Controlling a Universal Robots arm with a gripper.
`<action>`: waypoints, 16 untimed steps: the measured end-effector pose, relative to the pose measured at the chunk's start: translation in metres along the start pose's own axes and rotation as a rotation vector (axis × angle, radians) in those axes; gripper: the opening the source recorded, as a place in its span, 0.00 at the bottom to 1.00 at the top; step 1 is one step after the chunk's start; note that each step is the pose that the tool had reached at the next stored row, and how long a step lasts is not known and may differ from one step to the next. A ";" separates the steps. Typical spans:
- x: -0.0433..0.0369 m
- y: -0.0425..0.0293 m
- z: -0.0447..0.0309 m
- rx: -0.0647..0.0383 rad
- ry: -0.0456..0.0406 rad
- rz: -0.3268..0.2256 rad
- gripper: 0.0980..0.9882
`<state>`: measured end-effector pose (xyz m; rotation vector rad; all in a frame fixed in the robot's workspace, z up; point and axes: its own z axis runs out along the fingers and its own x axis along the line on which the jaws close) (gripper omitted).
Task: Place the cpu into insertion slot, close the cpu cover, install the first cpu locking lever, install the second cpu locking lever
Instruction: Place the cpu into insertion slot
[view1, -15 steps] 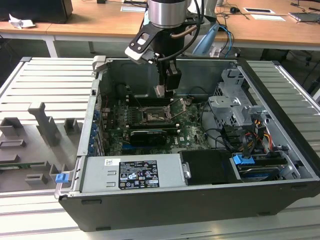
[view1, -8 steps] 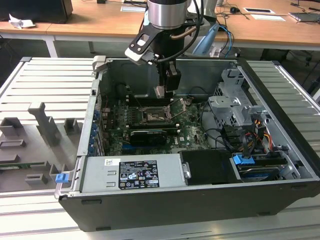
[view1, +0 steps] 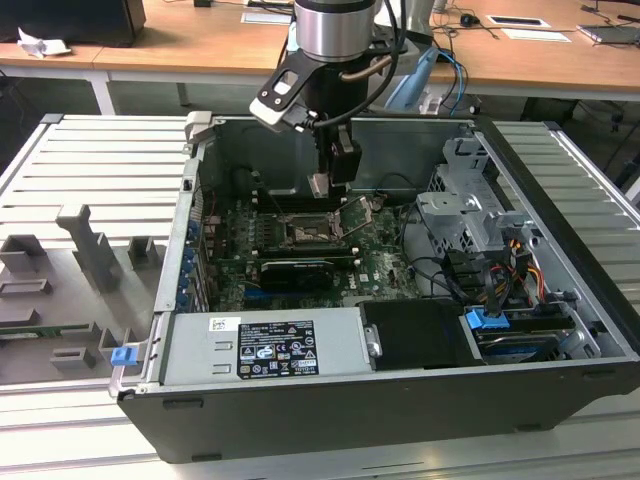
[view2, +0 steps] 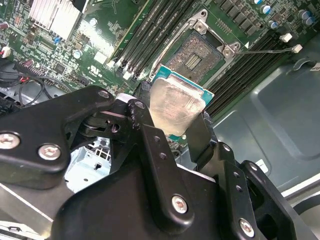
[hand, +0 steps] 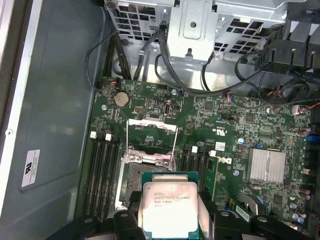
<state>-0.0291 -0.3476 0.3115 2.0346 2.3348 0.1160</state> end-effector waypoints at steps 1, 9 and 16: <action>0.0000 0.0000 0.0005 0.000 0.0000 0.001 0.48; 0.0001 -0.0005 0.0051 -0.001 -0.0039 0.046 0.48; 0.0006 -0.0031 0.0086 -0.001 -0.0066 0.078 0.48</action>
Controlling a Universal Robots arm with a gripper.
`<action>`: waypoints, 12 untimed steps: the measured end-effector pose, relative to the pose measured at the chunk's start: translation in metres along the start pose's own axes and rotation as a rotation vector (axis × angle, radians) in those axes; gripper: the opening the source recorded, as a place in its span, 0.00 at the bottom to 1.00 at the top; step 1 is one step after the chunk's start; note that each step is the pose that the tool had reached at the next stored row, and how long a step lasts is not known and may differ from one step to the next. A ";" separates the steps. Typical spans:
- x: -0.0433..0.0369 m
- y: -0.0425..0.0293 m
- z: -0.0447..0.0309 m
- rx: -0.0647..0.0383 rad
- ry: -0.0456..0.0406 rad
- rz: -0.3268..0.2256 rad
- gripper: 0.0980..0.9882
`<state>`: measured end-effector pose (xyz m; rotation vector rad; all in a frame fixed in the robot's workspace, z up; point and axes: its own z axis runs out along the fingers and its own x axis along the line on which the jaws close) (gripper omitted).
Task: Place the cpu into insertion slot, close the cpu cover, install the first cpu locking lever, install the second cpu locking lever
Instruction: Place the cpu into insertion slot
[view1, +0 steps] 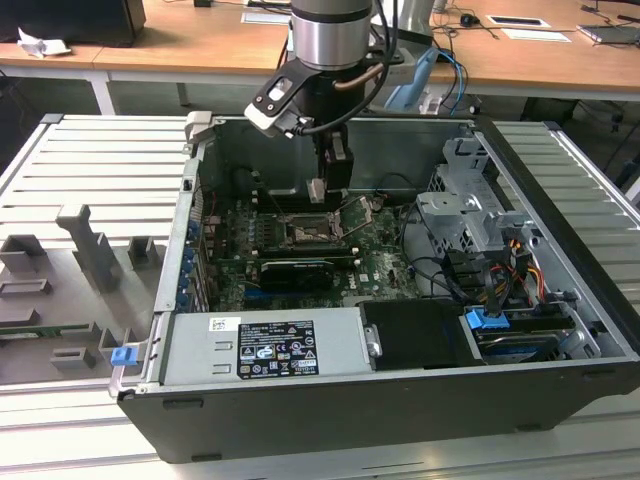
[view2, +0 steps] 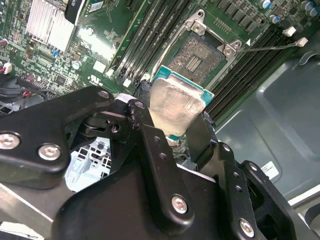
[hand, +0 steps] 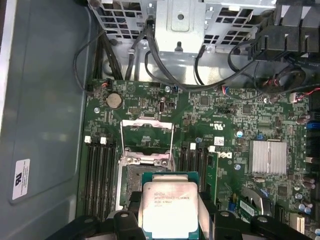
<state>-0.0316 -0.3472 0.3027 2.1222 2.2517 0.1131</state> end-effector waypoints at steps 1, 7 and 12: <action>0.0000 -0.0001 0.0007 0.000 0.0000 0.000 0.48; -0.0001 -0.0004 0.0031 0.000 -0.0003 0.001 0.48; -0.0001 -0.0006 0.0060 0.000 -0.0003 0.001 0.48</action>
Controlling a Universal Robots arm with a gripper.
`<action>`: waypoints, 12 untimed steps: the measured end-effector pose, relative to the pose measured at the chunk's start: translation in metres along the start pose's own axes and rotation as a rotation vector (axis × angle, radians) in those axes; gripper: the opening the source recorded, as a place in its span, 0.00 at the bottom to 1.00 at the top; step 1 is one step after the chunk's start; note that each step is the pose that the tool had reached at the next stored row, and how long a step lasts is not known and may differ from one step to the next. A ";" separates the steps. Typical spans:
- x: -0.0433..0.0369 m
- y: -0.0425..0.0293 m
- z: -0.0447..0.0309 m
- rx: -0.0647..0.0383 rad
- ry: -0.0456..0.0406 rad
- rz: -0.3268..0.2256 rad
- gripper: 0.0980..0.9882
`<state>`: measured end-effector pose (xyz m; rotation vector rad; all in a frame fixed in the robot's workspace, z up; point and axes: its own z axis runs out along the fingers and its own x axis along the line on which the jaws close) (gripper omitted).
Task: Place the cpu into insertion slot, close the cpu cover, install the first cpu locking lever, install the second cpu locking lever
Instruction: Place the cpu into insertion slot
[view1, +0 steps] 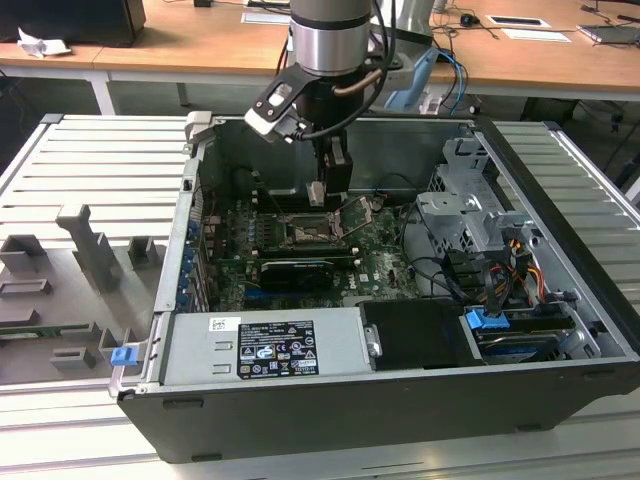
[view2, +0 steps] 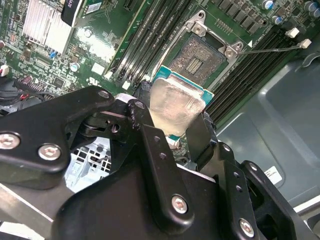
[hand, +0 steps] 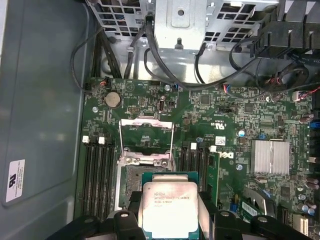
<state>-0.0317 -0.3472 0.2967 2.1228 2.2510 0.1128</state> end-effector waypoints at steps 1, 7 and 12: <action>0.0000 -0.0001 0.0006 0.000 0.0001 0.000 0.48; -0.0001 -0.0003 0.0039 0.000 -0.0001 0.000 0.48; -0.0001 -0.0006 0.0063 0.000 -0.0001 0.000 0.48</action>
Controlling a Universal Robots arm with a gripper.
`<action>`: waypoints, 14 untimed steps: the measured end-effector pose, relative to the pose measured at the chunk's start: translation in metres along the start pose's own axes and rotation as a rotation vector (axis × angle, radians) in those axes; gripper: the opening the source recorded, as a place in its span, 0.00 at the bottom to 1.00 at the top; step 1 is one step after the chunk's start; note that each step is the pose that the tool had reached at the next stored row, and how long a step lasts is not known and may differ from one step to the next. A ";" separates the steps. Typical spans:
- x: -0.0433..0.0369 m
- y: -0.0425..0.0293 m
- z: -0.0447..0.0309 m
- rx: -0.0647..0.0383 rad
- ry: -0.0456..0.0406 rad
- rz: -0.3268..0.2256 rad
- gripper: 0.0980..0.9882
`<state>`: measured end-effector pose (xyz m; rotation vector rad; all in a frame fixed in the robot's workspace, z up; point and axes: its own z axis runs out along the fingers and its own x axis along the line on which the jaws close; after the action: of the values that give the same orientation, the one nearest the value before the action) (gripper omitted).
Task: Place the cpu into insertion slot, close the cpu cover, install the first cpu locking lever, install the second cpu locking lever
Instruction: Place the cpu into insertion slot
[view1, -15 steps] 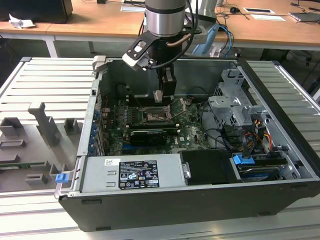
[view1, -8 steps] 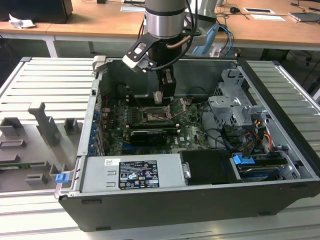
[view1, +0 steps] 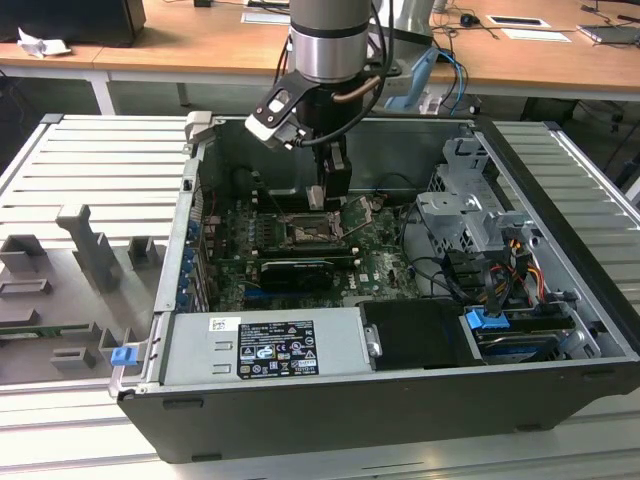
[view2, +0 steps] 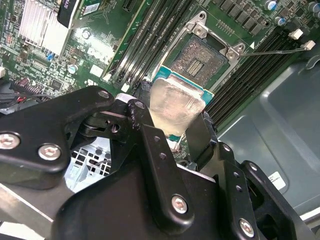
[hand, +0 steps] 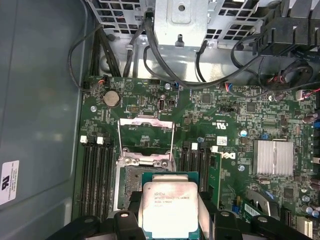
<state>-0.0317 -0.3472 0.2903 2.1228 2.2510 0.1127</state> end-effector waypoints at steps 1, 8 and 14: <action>0.0000 0.0000 0.0002 0.000 0.0000 0.000 0.48; 0.0000 -0.0002 0.0021 0.000 0.0001 0.000 0.48; -0.0001 -0.0003 0.0044 0.000 0.0001 0.000 0.48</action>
<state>-0.0317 -0.3472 0.2860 2.1228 2.2510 0.1127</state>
